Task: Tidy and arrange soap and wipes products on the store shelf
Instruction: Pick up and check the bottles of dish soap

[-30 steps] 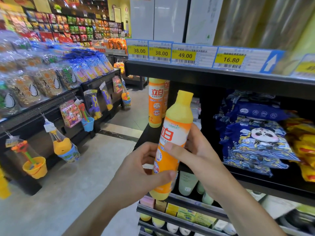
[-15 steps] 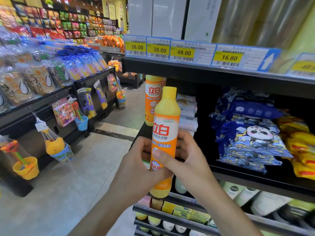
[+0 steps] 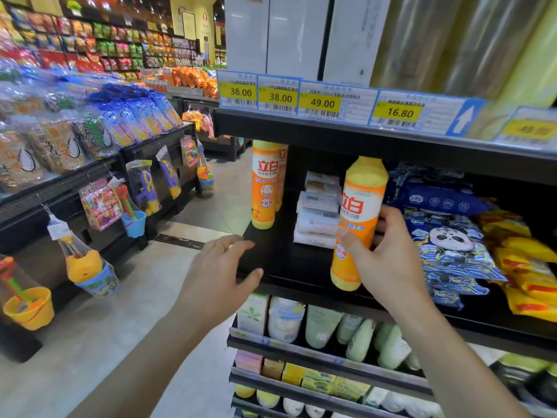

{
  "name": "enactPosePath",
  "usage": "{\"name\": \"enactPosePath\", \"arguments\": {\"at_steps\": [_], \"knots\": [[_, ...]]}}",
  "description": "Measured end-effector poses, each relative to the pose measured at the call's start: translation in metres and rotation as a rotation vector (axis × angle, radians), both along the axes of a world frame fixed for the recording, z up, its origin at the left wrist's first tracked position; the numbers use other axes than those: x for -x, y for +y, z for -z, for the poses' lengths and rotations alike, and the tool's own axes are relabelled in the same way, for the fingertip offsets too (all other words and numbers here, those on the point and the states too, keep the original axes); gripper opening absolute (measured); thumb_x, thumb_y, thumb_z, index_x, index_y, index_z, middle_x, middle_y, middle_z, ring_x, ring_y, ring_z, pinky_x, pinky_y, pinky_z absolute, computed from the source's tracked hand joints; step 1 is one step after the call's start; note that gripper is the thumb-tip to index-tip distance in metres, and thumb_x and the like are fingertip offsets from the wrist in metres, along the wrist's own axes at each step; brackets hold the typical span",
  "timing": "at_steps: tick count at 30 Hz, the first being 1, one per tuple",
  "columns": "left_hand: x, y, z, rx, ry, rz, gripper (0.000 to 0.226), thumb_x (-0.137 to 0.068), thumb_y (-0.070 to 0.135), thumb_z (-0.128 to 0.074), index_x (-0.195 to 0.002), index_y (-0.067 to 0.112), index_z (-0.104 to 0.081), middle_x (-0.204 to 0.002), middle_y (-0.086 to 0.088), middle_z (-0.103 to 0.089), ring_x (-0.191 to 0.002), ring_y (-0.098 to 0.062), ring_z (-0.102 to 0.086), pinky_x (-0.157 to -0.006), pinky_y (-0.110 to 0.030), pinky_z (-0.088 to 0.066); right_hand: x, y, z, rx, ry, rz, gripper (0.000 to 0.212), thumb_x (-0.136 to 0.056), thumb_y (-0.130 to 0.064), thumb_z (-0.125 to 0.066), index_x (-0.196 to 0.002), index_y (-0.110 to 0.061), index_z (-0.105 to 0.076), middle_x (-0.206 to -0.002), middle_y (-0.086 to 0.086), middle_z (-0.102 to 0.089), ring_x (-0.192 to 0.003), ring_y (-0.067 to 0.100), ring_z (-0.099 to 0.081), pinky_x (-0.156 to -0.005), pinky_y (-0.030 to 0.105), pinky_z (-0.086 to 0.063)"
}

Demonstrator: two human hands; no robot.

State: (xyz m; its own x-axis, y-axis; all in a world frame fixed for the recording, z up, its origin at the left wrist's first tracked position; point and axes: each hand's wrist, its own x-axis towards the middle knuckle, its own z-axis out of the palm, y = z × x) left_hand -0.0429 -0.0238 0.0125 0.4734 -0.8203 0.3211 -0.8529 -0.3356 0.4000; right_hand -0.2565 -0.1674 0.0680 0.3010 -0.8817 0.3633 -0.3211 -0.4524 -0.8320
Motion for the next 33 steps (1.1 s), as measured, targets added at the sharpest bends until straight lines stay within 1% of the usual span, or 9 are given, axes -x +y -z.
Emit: {"name": "enactPosePath", "arguments": {"at_steps": [4,8,15,18,20,23,27,29,33], "knots": [[-0.001,-0.005,0.021,0.024,0.077,0.056,0.042,-0.1,0.041,-0.063,-0.142,0.035,-0.06,-0.151,0.009,-0.05,-0.141,-0.011,-0.04,-0.112,-0.035,-0.047,-0.007,-0.006,0.005,0.025,0.032,0.047,0.051,-0.091,-0.032,-0.076,-0.134,-0.026,-0.048,-0.115,-0.008,-0.063,-0.102,0.014,-0.061,-0.085,0.032,-0.046],[-0.003,-0.007,0.029,0.027,0.103,0.05,0.04,-0.102,0.044,-0.059,-0.141,0.037,-0.059,-0.151,0.013,-0.049,-0.139,-0.007,-0.039,-0.108,-0.034,-0.05,-0.016,-0.008,0.011,-0.012,-0.01,0.062,0.048,-0.095,-0.027,-0.072,-0.135,-0.021,-0.046,-0.113,-0.007,-0.058,-0.1,0.014,-0.057,-0.085,0.031,-0.042],[-0.012,-0.002,0.036,0.04,0.091,0.092,0.043,-0.103,0.047,-0.056,-0.146,0.041,-0.055,-0.156,0.018,-0.044,-0.144,-0.002,-0.031,-0.112,-0.027,-0.039,-0.023,-0.004,0.017,-0.08,-0.12,0.089,0.07,-0.09,-0.026,-0.077,-0.147,-0.03,-0.037,-0.124,-0.007,-0.062,-0.108,0.014,-0.062,-0.095,0.038,-0.05],[-0.017,-0.003,0.038,0.044,0.092,0.105,0.043,-0.102,0.047,-0.058,-0.144,0.041,-0.056,-0.155,0.019,-0.045,-0.143,-0.001,-0.032,-0.111,-0.025,-0.04,-0.025,0.011,0.024,0.061,-0.199,0.109,0.076,-0.087,-0.022,-0.078,-0.149,-0.031,-0.036,-0.136,-0.004,-0.052,-0.123,0.009,-0.054,-0.101,0.025,-0.045],[-0.021,-0.003,0.039,0.051,0.087,0.1,0.043,-0.101,0.049,-0.06,-0.142,0.04,-0.059,-0.153,0.018,-0.048,-0.141,-0.002,-0.034,-0.108,-0.023,-0.038,-0.026,0.027,0.033,0.271,-0.211,0.171,0.069,-0.087,-0.017,-0.076,-0.146,-0.021,-0.04,-0.139,0.0,-0.044,-0.129,0.009,-0.044,-0.102,0.018,-0.04],[-0.03,-0.004,0.042,0.057,0.11,0.094,0.046,-0.097,0.052,-0.064,-0.141,0.039,-0.06,-0.15,0.017,-0.051,-0.139,-0.004,-0.039,-0.108,-0.024,-0.039,-0.037,0.045,0.047,0.527,-0.216,0.135,0.043,-0.089,-0.015,-0.07,-0.128,-0.018,-0.052,-0.127,-0.005,-0.045,-0.117,0.017,-0.046,-0.096,0.034,-0.045],[-0.042,-0.003,0.043,0.063,0.185,0.111,0.048,-0.093,0.049,-0.072,-0.139,0.036,-0.063,-0.147,0.018,-0.051,-0.13,-0.002,-0.048,-0.108,-0.026,-0.047,-0.074,0.041,0.04,0.346,-0.068,-0.12,0.037,-0.092,-0.025,-0.072,-0.125,-0.028,-0.055,-0.118,-0.016,-0.046,-0.11,0.005,-0.053,-0.09,0.032,-0.052],[-0.047,-0.002,0.043,0.045,0.202,0.136,0.048,-0.093,0.047,-0.073,-0.139,0.036,-0.064,-0.148,0.019,-0.051,-0.127,0.0,-0.05,-0.106,-0.028,-0.05,-0.098,0.032,0.033,0.2,0.016,-0.158,0.054,-0.091,-0.033,-0.075,-0.136,-0.032,-0.047,-0.127,-0.017,-0.043,-0.114,0.001,-0.051,-0.096,0.03,-0.053],[-0.052,-0.001,0.043,0.04,0.234,0.162,0.048,-0.094,0.042,-0.074,-0.141,0.036,-0.064,-0.15,0.021,-0.05,-0.128,0.001,-0.05,-0.106,-0.023,-0.048,-0.145,0.005,0.021,0.031,0.065,-0.15,0.087,-0.088,-0.038,-0.079,-0.156,-0.033,-0.026,-0.146,-0.005,-0.039,-0.131,0.011,-0.046,-0.102,0.027,-0.043]]}}
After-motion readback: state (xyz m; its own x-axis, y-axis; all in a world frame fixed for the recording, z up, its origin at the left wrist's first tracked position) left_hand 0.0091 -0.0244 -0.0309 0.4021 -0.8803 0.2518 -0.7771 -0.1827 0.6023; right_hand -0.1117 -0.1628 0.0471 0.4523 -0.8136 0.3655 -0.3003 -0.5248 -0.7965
